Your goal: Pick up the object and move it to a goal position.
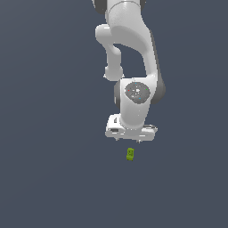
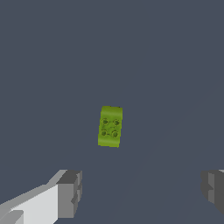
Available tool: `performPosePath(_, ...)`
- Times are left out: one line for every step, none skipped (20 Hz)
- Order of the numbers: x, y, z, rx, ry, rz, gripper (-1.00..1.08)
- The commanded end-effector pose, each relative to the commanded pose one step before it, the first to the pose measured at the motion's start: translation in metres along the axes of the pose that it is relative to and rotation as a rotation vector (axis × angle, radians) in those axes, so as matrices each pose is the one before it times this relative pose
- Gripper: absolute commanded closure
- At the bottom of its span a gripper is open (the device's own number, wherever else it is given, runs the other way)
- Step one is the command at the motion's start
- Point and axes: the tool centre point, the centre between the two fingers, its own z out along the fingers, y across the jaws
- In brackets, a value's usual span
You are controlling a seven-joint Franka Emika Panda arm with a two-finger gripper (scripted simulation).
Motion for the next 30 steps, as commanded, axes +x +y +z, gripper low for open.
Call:
performPosePath(0.00815, -0.00655, 0.0142, -0.0009, -0.0038, 0.02978, -0.92)
performPosePath(0.0025, -0.00231, 0.00498, -0.00046, -0.00135, 0.00995, -0.92)
performPosePath(0.00221, -0.00217, 0.00466, -0.00048, -0.00123, 0.00917, -0.92)
performPosePath(0.00195, -0.00202, 0.00432, -0.00049, -0.00111, 0.0084, -0.92)
performPosePath(0.00171, -0.00183, 0.00398, -0.00049, -0.001, 0.00767, -0.92)
performPosePath(0.00149, -0.00168, 0.00363, -0.00048, -0.00089, 0.0069, -0.92)
performPosePath(0.00128, -0.00152, 0.00326, -0.00045, -0.00079, 0.00615, -0.92)
performPosePath(0.00109, -0.00134, 0.00289, -0.00042, -0.00069, 0.00542, -0.92)
performPosePath(0.00092, -0.00117, 0.00252, -0.00038, -0.00059, 0.00468, -0.92)
performPosePath(0.00075, -0.00101, 0.00214, -0.00033, -0.00049, 0.00392, -0.92)
performPosePath(0.00061, -0.00078, 0.00176, -0.00028, -0.0004, 0.00327, -0.92)
performPosePath(0.00045, -0.00066, 0.00136, -0.00022, -0.0003, 0.00246, -0.92)
performPosePath(0.00033, -0.00044, 0.00098, -0.00016, -0.00022, 0.00181, -0.92)
performPosePath(0.00019, -0.00027, 0.00059, -0.0001, -0.00013, 0.00108, -0.92)
performPosePath(0.00009, -0.00001, 0.00021, -0.00004, -0.00006, 0.00048, -0.92)
performPosePath(-0.00083, 0.00033, -0.00062, -0.00002, -0.00072, -0.0028, -0.92)
performPosePath(-0.00001, -0.00002, 0.0004, 0.0, 0.0, 0.0, -0.92)
performPosePath(-0.00002, -0.00005, 0.0012, 0.0, 0.0, 0.0, -0.92)
performPosePath(-0.00003, -0.00007, 0.00199, 0.0, 0.0, 0.0, -0.92)
performPosePath(-0.00005, -0.0001, 0.00278, 0.0, 0.0, 0.0, -0.92)
performPosePath(0.00007, 0.00032, 0.00344, 0.0, 0.00018, 0.00067, -0.92)
performPosePath(-0.00011, -0.00015, 0.00433, 0.0, 0.0, 0.0, -0.92)
performPosePath(-0.00014, -0.00017, 0.00509, 0.0, 0.0, 0.0, -0.92)
performPosePath(-0.00004, 0.00026, 0.0057, -0.00001, 0.00018, 0.00067, -0.92)
performPosePath(-0.00021, -0.00019, 0.00625, 0.0, 0.0, 0.0, -0.92)
performPosePath(-0.00004, 0.00028, 0.0054, -0.00001, 0.00018, 0.00067, -0.92)
performPosePath(-0.00013, -0.00015, 0.00465, 0.0, 0.0, 0.0, -0.92)
performPosePath(-0.00005, -0.00014, 0.00378, 0.0, 0.0, 0.0, -0.92)
performPosePath(0.00019, 0.00031, 0.0028, 0.0, 0.00018, 0.00067, -0.92)
performPosePath(0.00014, -0.00014, 0.00205, 0.0, 0.0, 0.0, -0.92)
